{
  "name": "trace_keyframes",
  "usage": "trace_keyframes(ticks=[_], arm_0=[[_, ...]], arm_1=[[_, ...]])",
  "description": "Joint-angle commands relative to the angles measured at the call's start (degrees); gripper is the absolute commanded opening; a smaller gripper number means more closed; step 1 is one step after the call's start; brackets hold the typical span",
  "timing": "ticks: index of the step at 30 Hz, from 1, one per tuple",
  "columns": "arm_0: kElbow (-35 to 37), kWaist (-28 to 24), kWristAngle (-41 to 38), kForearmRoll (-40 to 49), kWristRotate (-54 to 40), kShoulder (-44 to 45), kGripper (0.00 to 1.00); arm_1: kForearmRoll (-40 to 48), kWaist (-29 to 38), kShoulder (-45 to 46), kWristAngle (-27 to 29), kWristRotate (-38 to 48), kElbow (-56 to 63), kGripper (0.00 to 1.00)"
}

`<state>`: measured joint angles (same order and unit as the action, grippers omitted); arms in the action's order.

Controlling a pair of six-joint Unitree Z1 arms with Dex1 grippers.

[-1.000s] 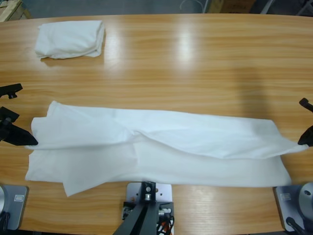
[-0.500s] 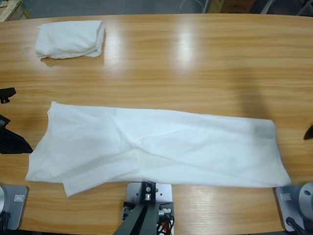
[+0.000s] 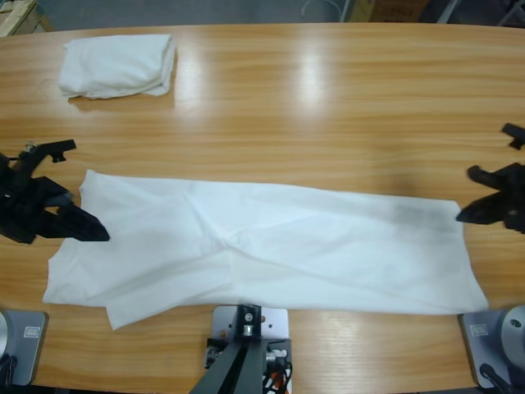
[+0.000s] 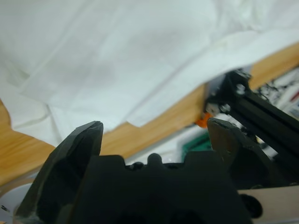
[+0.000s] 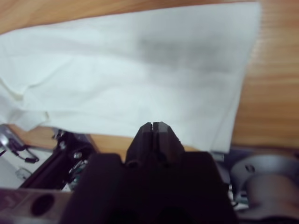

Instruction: Fold clothes

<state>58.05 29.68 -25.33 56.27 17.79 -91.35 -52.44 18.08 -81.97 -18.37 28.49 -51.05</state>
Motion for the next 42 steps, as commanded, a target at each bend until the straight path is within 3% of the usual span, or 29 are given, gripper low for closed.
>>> trace_keyframes(ticks=[1,4,7,9,11,16,18,23,30,37,42], arm_0=[[-1.89,12.55,6.05,-5.75,5.66,-10.00,0.876],[-3.49,14.60,6.54,-9.57,7.57,-12.53,0.835],[-3.33,14.62,10.28,-10.62,8.21,-14.48,0.660],[-3.36,14.62,13.55,-11.38,9.28,-15.54,0.595],[-2.78,14.62,15.01,-11.45,9.61,-16.36,0.258],[-2.08,14.62,18.47,-11.68,9.02,-14.92,0.228],[-2.41,15.64,19.97,-11.85,8.14,-15.54,0.013],[-2.94,20.28,22.24,-13.40,7.84,-18.12,0.000],[-2.96,21.39,22.11,-13.47,7.72,-18.30,0.000],[-2.59,26.03,22.08,-13.74,7.64,-20.53,0.000],[-3.63,27.28,21.83,-14.47,8.22,-21.87,0.000]], arm_1=[[5.86,2.51,-9.65,1.67,1.90,2.71,0.000],[7.90,3.53,-10.39,1.67,2.45,3.15,0.000],[8.79,3.54,-11.94,1.73,2.43,3.36,0.000],[9.20,3.54,-13.13,1.76,2.78,3.24,0.000],[9.20,3.54,-13.75,1.76,2.94,3.07,0.000],[9.11,3.54,-13.41,1.80,3.36,3.24,0.000],[9.11,3.54,-13.45,2.10,3.89,3.40,0.000],[8.85,3.54,-17.07,2.64,6.32,3.42,0.000],[8.44,3.49,-22.66,5.31,7.51,2.78,0.000],[10.03,0.96,-21.57,13.12,5.47,0.97,0.000],[11.40,0.56,-19.65,14.52,4.33,-1.59,0.000]])
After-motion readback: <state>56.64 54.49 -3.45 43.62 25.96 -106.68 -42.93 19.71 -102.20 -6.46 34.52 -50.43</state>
